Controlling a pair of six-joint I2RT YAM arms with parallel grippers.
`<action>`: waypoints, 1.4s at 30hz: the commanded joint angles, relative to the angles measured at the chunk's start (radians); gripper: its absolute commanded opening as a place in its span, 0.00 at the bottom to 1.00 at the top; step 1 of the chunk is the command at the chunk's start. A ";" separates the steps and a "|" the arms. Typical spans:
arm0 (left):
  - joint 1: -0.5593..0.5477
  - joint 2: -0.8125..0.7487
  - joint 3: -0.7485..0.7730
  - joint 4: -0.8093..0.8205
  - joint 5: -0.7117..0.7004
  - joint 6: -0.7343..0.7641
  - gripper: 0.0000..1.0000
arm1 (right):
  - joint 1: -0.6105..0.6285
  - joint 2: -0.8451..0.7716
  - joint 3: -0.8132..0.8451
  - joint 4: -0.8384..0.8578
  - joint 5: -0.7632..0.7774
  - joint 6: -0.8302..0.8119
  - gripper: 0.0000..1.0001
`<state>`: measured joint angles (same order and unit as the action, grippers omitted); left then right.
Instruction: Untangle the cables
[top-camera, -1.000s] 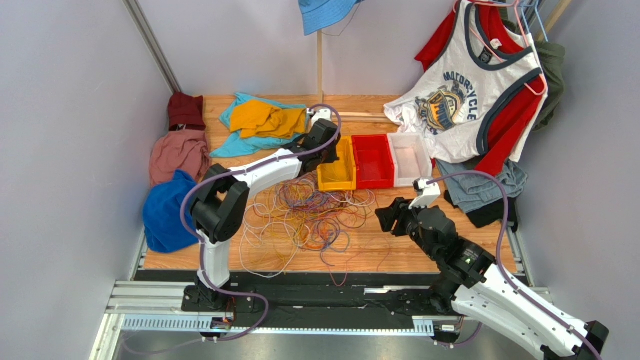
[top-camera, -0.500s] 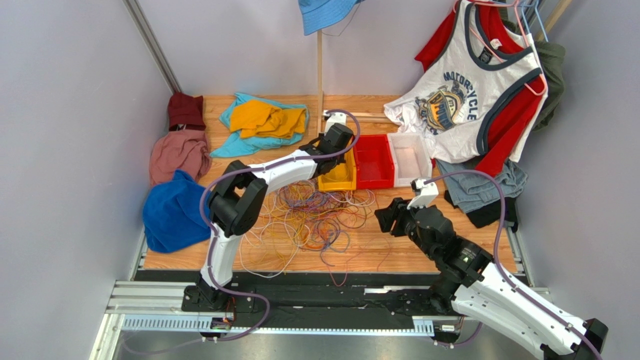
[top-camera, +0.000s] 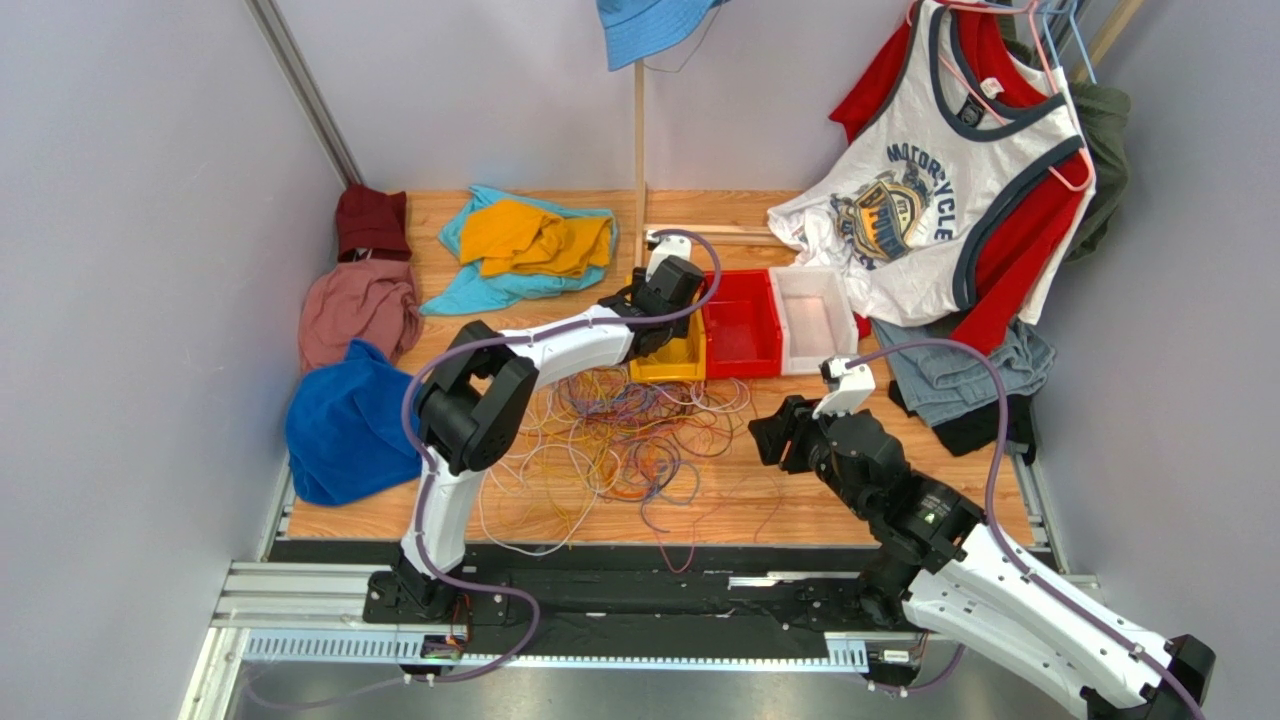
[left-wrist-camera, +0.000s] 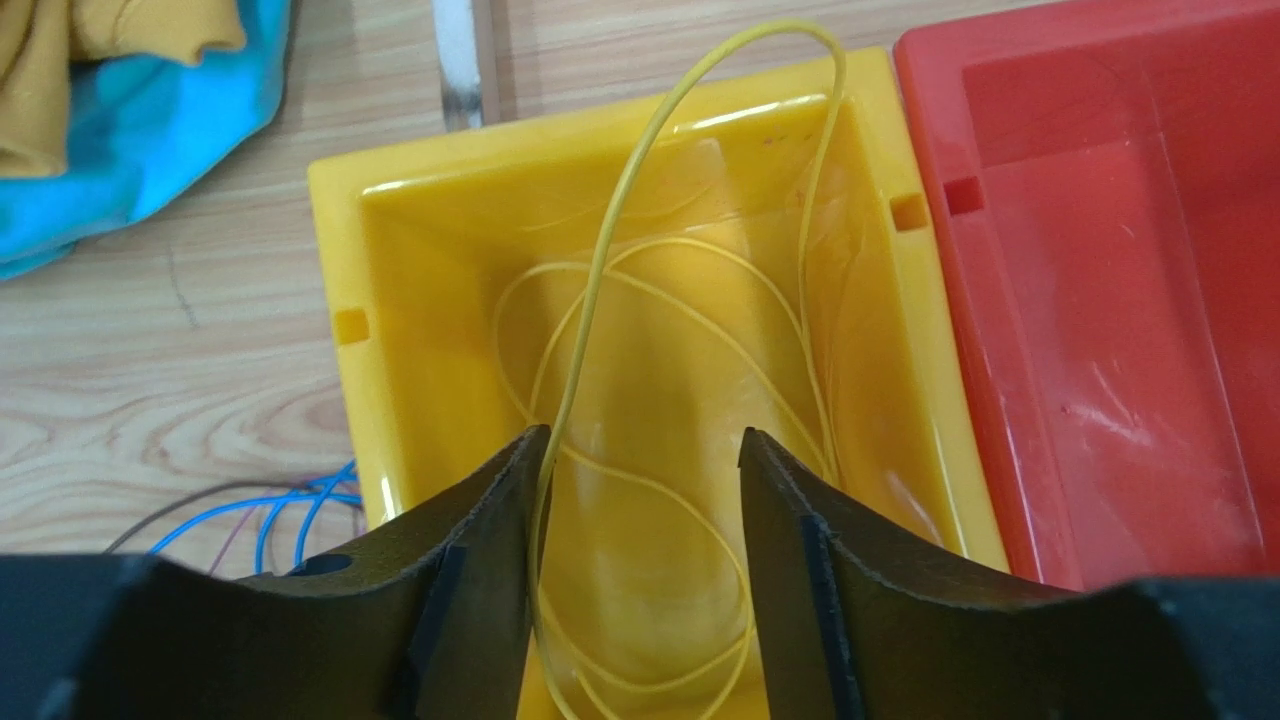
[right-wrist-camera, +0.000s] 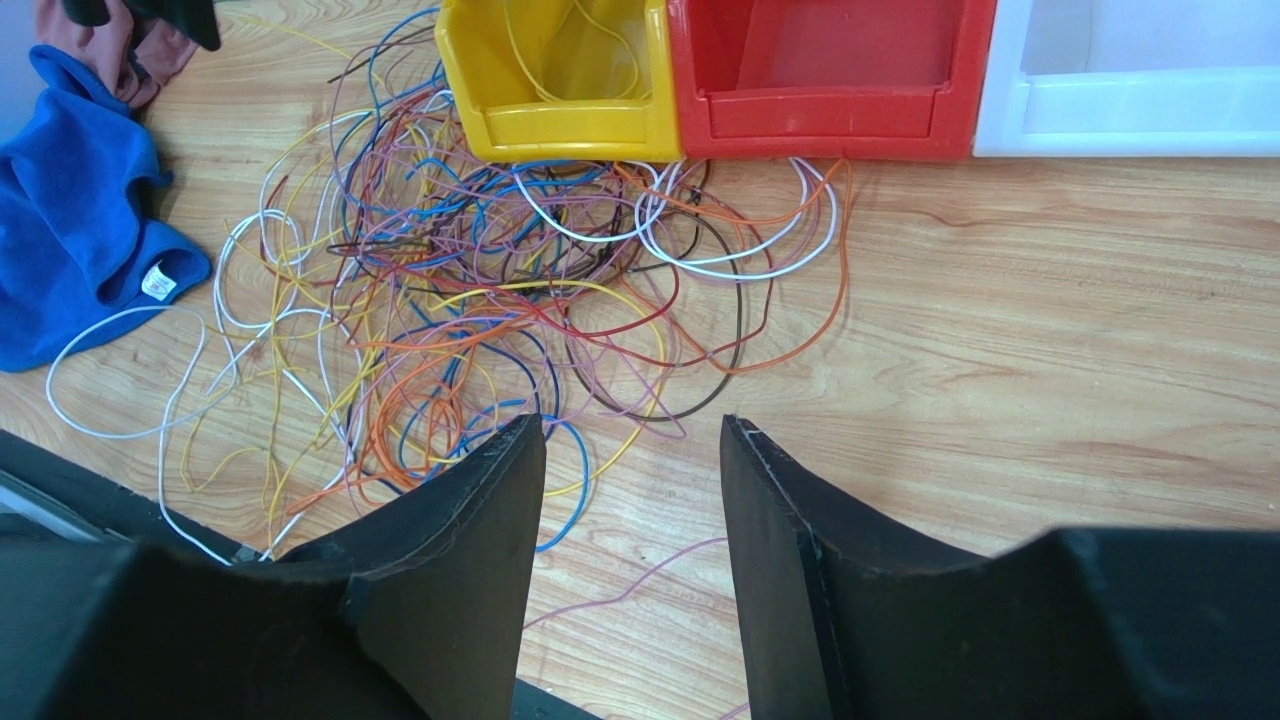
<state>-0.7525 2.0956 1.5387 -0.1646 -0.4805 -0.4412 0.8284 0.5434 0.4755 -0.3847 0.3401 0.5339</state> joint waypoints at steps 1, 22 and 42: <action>-0.004 -0.117 -0.034 -0.015 -0.043 0.007 0.60 | 0.005 -0.014 0.003 0.023 0.005 -0.003 0.50; -0.016 -0.595 -0.268 -0.047 -0.038 -0.114 0.64 | 0.005 0.010 -0.014 0.056 -0.041 0.011 0.51; -0.120 -1.362 -1.023 -0.033 0.306 -0.373 0.99 | 0.020 0.071 -0.015 0.126 -0.124 0.086 0.55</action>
<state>-0.8364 0.7486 0.4938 -0.2047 -0.2188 -0.7696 0.8436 0.7284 0.4019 -0.2512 0.1627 0.5854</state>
